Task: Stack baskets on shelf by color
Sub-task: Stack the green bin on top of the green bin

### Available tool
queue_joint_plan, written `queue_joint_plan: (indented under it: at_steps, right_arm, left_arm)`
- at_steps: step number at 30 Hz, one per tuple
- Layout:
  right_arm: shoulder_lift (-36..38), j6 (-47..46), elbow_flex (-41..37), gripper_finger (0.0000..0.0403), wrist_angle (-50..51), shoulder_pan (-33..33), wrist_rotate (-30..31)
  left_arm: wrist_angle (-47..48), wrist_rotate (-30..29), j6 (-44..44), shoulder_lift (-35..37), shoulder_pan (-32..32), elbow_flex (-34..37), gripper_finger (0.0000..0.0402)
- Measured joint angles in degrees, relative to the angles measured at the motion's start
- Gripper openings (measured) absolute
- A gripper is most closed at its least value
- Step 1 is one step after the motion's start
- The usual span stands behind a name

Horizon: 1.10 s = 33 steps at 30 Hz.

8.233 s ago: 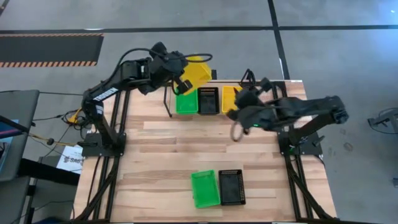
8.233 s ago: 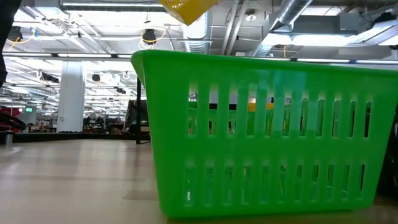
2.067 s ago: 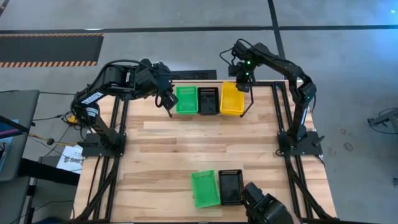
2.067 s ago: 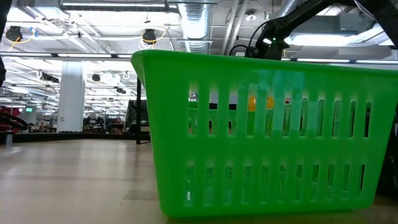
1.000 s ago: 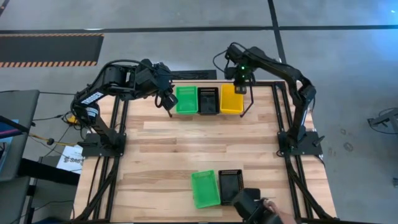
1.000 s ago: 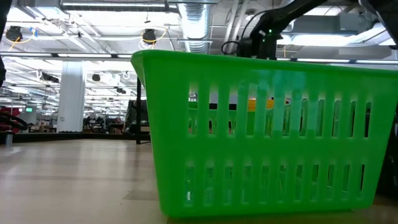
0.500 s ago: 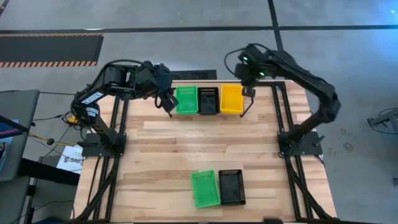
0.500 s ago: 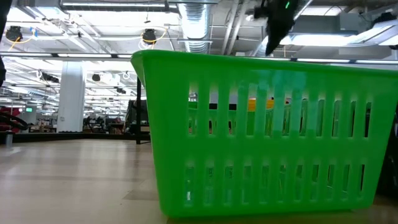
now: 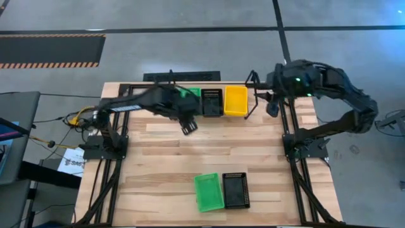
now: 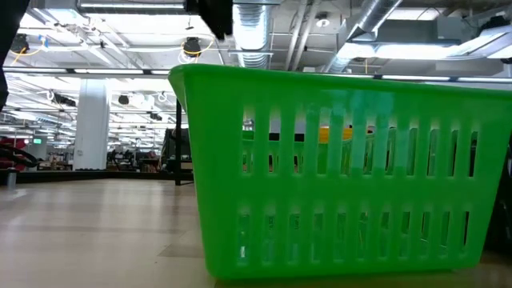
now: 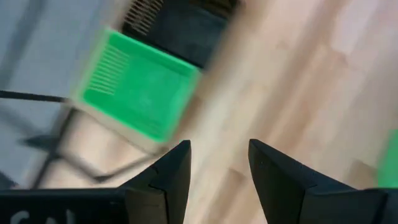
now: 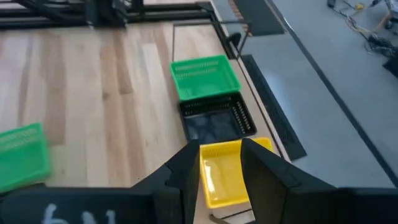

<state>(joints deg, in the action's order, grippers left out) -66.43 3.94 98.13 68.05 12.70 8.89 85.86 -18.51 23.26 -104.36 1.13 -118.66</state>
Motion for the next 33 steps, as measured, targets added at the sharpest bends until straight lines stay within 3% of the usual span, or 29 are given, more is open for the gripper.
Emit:
queue_joint_plan:
  at_steps: [5,8,10,23,33]
  right_arm:
    - [1.73,-0.88,-0.02,0.0136,0.13,-1.66,0.02]
    - [1.79,-0.63,-0.03,0.0136,0.65,-1.81,0.07]
    - [1.79,0.02,-0.07,0.0138,0.85,-1.68,0.07]
    - [0.01,2.77,-0.05,0.0135,0.15,-1.70,0.07]
    - [-1.09,8.07,-0.11,0.0134,-4.53,-1.66,-0.37]
  left_arm:
    - [-14.01,14.85,0.60,-1.00,-2.24,11.39,0.0148]
    - [-22.62,20.53,3.09,-0.85,-4.30,17.65,0.0148]
    - [-22.44,22.28,5.04,-0.89,-5.59,20.17,0.0148]
    - [-36.76,18.20,13.53,-0.78,-13.77,28.00,0.0148]
    - [-36.36,13.08,6.78,-0.78,-18.12,28.12,0.0148]
